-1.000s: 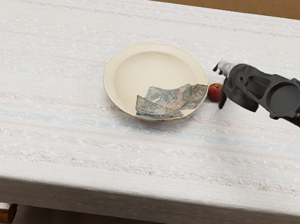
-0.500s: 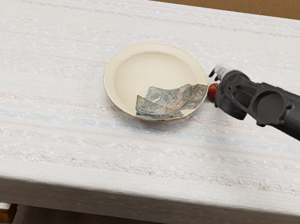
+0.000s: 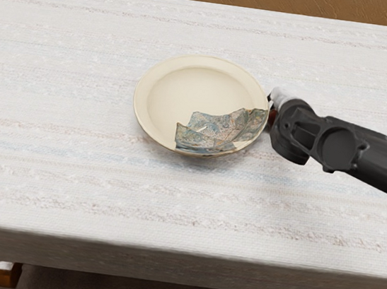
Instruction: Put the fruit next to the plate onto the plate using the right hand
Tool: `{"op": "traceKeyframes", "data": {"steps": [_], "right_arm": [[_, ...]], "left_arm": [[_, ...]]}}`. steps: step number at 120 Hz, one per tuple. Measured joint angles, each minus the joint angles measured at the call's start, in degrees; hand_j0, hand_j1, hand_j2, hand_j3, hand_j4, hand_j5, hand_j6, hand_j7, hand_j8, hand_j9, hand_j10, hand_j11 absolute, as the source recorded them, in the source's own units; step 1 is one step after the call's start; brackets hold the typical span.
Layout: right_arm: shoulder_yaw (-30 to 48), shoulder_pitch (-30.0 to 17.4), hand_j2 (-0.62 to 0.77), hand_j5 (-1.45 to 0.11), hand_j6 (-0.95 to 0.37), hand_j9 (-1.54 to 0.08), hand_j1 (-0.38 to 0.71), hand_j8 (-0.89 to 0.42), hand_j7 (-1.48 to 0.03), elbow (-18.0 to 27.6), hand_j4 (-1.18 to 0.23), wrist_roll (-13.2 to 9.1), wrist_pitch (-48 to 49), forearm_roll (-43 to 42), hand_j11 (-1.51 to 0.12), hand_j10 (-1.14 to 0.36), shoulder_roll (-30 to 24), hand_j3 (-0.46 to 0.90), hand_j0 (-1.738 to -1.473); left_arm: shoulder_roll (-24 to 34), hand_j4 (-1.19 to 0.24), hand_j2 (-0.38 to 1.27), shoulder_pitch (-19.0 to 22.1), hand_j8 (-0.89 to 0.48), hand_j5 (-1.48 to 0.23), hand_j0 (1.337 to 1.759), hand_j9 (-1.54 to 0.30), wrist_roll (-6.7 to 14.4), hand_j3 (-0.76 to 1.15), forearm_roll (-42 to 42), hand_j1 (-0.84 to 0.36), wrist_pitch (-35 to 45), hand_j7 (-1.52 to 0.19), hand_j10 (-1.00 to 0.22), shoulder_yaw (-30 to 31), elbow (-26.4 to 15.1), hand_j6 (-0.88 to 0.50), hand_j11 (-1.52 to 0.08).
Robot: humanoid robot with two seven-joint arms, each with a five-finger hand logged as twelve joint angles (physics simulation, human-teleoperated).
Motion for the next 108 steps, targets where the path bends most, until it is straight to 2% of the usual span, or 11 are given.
{"op": "traceKeyframes", "data": {"steps": [17, 34, 70, 108], "right_arm": [[0.1, -0.1, -0.07, -0.52, -0.4, -0.54, 0.15, -0.27, -0.54, 0.0, -0.44, 0.0, -0.1, 0.1, -0.54, -0.4, 0.0, 0.0, -1.658], [0.1, -0.2, -0.08, -0.62, -0.49, -0.64, 0.24, -0.36, -0.64, 0.0, -0.52, 0.0, 0.0, 0.6, -0.64, -0.49, -0.1, 0.0, -1.658], [0.5, -0.2, 0.14, -0.78, -0.54, -0.8, 0.25, -0.38, -0.79, -0.4, -0.61, 0.0, 0.1, 1.2, -0.8, -0.52, -0.9, 0.0, -1.654], [1.6, 0.5, 0.31, -0.84, -0.61, -0.85, 0.26, -0.45, -0.84, -0.5, -0.65, 0.0, 0.2, 1.7, -0.85, -0.58, -4.6, 0.0, -1.657]], "left_arm": [[0.0, 0.0, 0.0, 0.0, 0.0, 0.0, 1.658, 0.0, 0.0, 0.0, 0.0, 0.35, 0.0, 0.0, 0.0, 0.0, 0.0, 0.0, 0.0], [0.0, 0.0, 0.0, 0.0, 0.0, 0.0, 1.658, 0.0, 0.0, 0.0, 0.0, 0.35, 0.0, 0.0, 0.0, 0.0, 0.0, 0.0, 0.0], [0.0, 0.0, 0.0, 0.0, 0.0, 0.0, 1.658, 0.0, 0.0, 0.0, 0.0, 0.35, 0.0, 0.0, 0.0, 0.0, 0.0, 0.0, 0.0], [0.0, 0.0, 0.0, 0.0, 0.0, 0.0, 1.658, 0.0, 0.0, 0.0, 0.0, 0.35, 0.0, 0.0, 0.0, 0.0, 0.0, 0.0, 0.0]]}}
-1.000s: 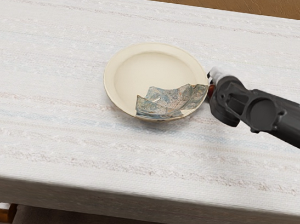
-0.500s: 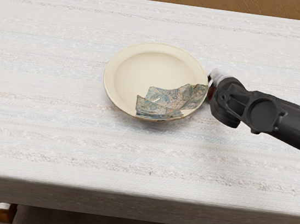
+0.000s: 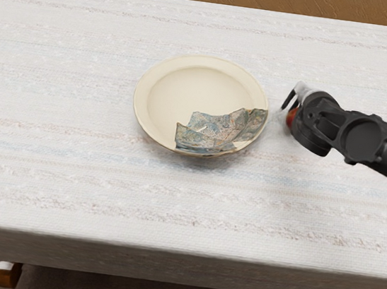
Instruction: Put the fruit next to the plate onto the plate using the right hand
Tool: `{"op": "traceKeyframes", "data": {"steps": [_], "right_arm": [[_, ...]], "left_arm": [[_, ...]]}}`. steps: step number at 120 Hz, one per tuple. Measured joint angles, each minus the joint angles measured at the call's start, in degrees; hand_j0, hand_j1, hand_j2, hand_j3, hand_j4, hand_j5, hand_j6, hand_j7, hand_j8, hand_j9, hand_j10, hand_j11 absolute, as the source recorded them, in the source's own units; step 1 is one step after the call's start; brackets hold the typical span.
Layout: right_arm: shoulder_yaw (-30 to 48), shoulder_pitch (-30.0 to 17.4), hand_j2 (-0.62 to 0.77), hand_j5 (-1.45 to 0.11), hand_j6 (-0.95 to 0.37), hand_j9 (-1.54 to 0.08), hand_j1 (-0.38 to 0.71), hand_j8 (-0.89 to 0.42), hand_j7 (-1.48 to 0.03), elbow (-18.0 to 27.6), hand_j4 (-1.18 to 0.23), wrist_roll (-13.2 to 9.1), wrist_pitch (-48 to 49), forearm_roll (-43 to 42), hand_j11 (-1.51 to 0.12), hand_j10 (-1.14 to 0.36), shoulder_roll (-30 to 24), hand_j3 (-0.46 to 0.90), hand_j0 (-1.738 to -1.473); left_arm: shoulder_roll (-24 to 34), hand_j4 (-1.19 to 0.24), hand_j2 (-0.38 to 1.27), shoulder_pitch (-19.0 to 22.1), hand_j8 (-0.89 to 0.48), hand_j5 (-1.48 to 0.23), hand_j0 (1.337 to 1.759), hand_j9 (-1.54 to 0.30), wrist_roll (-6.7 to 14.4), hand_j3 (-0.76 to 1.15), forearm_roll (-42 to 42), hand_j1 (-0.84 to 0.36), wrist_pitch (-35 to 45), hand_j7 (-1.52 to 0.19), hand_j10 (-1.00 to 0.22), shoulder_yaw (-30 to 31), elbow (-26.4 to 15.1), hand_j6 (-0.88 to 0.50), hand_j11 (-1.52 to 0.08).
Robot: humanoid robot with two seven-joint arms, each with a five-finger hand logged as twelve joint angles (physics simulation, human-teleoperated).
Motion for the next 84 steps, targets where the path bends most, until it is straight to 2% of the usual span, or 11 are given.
{"op": "traceKeyframes", "data": {"steps": [12, 26, 60, 84], "right_arm": [[1.1, 0.7, 0.34, -0.86, -0.62, -0.87, 0.26, -0.45, -0.86, 0.1, -0.66, 0.0, 0.1, 0.3, -0.87, -0.59, -0.7, 0.0, -1.657], [2.5, 2.6, 0.31, -0.87, -0.63, -0.88, 0.24, -0.45, -0.87, 0.1, -0.66, 0.0, 0.0, 0.5, -0.88, -0.59, -1.0, 0.0, -1.656], [6.6, 7.7, 0.38, -0.9, -0.61, -0.89, 0.28, -0.43, -0.88, 1.1, -0.67, 0.0, 0.2, 0.7, -0.88, -0.57, -0.7, 0.0, -1.657], [8.6, 8.8, 0.42, -0.92, -0.6, -0.91, 0.29, -0.43, -0.9, 2.2, -0.68, 0.0, 0.2, 0.8, -0.9, -0.56, 2.7, 0.0, -1.657]], "left_arm": [[0.0, 0.0, 0.0, 0.0, 0.0, 0.0, 1.658, 0.0, 0.0, 0.0, 0.0, 0.35, 0.0, 0.0, 0.0, 0.0, 0.0, 0.0, 0.0], [0.0, 0.0, 0.0, 0.0, 0.0, 0.0, 1.658, 0.0, 0.0, 0.0, 0.0, 0.35, 0.0, 0.0, 0.0, 0.0, 0.0, 0.0, 0.0], [0.0, 0.0, 0.0, 0.0, 0.0, 0.0, 1.658, 0.0, 0.0, 0.0, 0.0, 0.35, 0.0, 0.0, 0.0, 0.0, 0.0, 0.0, 0.0], [0.0, 0.0, 0.0, 0.0, 0.0, 0.0, 1.658, 0.0, 0.0, 0.0, 0.0, 0.35, 0.0, 0.0, 0.0, 0.0, 0.0, 0.0, 0.0]]}}
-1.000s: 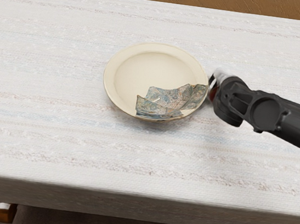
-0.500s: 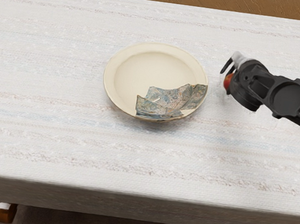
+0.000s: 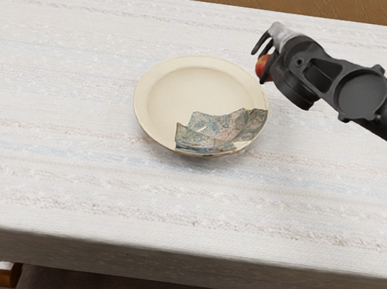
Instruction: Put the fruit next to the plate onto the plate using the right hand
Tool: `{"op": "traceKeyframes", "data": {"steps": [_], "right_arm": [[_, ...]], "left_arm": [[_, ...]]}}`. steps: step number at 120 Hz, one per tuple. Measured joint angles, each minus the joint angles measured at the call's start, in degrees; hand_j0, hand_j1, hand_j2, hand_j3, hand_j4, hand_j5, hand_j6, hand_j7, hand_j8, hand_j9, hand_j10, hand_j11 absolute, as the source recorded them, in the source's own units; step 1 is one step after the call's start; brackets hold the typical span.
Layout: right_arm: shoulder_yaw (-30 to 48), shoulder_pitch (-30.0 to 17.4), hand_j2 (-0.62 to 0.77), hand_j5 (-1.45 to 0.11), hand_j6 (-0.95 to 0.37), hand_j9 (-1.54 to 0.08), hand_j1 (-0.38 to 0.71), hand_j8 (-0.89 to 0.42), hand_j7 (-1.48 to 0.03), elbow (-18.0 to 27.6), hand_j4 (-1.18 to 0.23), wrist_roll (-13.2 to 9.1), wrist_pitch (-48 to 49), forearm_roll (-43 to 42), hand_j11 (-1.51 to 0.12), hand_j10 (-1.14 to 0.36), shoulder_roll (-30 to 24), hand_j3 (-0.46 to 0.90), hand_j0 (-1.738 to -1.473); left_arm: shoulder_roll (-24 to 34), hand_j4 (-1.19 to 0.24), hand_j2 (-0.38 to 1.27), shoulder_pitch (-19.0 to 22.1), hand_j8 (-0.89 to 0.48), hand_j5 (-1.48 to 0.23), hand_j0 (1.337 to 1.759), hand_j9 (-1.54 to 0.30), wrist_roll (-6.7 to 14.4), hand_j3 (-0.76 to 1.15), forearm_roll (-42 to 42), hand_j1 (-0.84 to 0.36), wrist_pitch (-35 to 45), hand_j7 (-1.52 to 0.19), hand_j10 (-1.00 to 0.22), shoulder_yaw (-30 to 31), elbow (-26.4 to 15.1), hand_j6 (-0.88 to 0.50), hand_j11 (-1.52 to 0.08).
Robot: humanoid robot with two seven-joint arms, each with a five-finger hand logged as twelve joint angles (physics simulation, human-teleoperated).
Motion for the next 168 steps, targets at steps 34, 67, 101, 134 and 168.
{"op": "traceKeyframes", "data": {"steps": [34, 67, 101, 134, 168], "right_arm": [[1.0, -0.7, 0.43, -0.95, -0.6, -0.94, 0.31, -0.4, -0.9, 0.5, -0.66, 0.0, -0.2, 0.3, -0.91, -0.54, 6.2, 0.0, -1.658], [1.1, -4.6, 0.5, -0.96, -0.6, -0.94, 0.33, -0.39, -0.9, 0.5, -0.66, 0.0, -0.3, 0.3, -0.91, -0.54, 7.9, 0.0, -1.658], [5.5, -5.9, 0.21, -0.45, -0.31, -0.45, -0.02, -0.2, -0.43, 5.6, -0.32, 0.0, -2.3, -0.1, -0.43, -0.27, 6.2, 0.0, -1.658], [21.2, -7.0, 0.06, -0.12, -0.08, -0.12, -0.27, -0.05, -0.11, 24.8, -0.08, 0.0, 23.5, 17.5, -0.11, -0.07, -22.0, 0.0, -1.658], [24.1, -15.4, 0.01, -0.03, -0.02, -0.03, -0.33, -0.01, -0.03, 27.2, -0.02, 0.0, 45.1, 29.0, -0.03, -0.02, -43.1, 0.0, -1.658]], "left_arm": [[0.0, 0.0, 0.0, 0.0, 0.0, 0.0, 1.658, 0.0, 0.0, 0.0, 0.0, 0.35, 0.0, 0.0, 0.0, 0.0, 0.0, 0.0, 0.0], [0.0, 0.0, 0.0, 0.0, 0.0, 0.0, 1.658, 0.0, 0.0, 0.0, 0.0, 0.35, 0.0, 0.0, 0.0, 0.0, 0.0, 0.0, 0.0], [0.0, 0.0, 0.0, 0.0, 0.0, 0.0, 1.658, 0.0, 0.0, 0.0, 0.0, 0.35, 0.0, 0.0, 0.0, 0.0, 0.0, 0.0, 0.0], [0.0, 0.0, 0.0, 0.0, 0.0, 0.0, 1.658, 0.0, 0.0, 0.0, 0.0, 0.35, 0.0, 0.0, 0.0, 0.0, 0.0, 0.0, 0.0], [0.0, 0.0, 0.0, 0.0, 0.0, 0.0, 1.658, 0.0, 0.0, 0.0, 0.0, 0.35, 0.0, 0.0, 0.0, 0.0, -0.1, 0.0, 0.0]]}}
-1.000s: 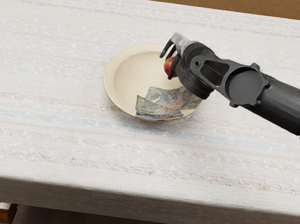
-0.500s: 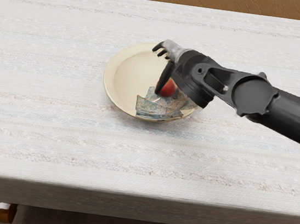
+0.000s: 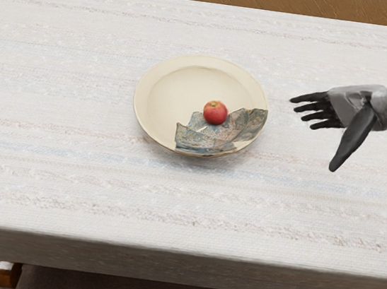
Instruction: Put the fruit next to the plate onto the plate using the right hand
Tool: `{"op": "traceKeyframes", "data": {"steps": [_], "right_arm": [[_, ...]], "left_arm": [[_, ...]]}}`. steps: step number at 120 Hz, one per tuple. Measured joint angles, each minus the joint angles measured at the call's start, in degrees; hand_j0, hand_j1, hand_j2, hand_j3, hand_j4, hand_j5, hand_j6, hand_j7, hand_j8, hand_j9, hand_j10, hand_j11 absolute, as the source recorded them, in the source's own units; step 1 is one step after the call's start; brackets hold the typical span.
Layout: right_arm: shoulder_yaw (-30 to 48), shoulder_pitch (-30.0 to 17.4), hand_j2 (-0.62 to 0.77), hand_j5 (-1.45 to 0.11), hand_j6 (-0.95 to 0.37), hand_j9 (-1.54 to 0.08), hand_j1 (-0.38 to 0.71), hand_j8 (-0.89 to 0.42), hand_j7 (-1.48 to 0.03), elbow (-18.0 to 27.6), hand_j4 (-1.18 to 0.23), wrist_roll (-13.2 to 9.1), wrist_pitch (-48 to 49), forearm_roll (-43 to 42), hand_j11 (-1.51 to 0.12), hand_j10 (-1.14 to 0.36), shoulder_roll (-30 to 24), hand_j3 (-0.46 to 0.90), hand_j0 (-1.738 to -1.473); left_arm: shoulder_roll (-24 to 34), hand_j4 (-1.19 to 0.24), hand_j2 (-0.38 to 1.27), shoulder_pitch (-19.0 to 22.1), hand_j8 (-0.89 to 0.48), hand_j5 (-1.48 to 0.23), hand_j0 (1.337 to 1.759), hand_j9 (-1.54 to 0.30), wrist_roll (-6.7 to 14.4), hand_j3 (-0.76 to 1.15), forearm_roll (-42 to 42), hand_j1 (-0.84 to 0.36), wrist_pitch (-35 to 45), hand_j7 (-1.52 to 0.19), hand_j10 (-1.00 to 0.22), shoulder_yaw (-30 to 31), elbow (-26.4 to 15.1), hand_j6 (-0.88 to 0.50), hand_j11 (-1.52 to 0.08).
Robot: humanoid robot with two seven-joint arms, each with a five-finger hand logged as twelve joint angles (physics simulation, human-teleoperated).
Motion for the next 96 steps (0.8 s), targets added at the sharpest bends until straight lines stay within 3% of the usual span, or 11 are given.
{"op": "traceKeyframes", "data": {"steps": [23, 96], "right_arm": [[0.6, -1.4, 0.01, -0.01, -0.01, -0.01, -0.34, -0.01, -0.01, 0.2, -0.01, 0.0, 1.3, 2.3, -0.01, -0.01, -3.3, 0.0, -1.658], [0.8, -1.6, 0.0, 0.0, 0.0, 0.0, -0.35, 0.0, 0.0, 0.2, 0.0, 0.0, 1.6, 3.2, 0.0, 0.0, -3.9, 0.0, -1.658]], "left_arm": [[0.0, 0.0, 0.0, 0.0, 0.0, 0.0, 1.658, 0.0, 0.0, 0.0, 0.0, 0.35, 0.0, 0.0, 0.0, 0.0, 0.0, 0.0, 0.0], [0.0, 0.0, 0.0, 0.0, 0.0, 0.0, 1.658, 0.0, 0.0, 0.0, 0.0, 0.35, -0.1, 0.0, 0.0, 0.0, -0.1, 0.0, 0.0]]}}
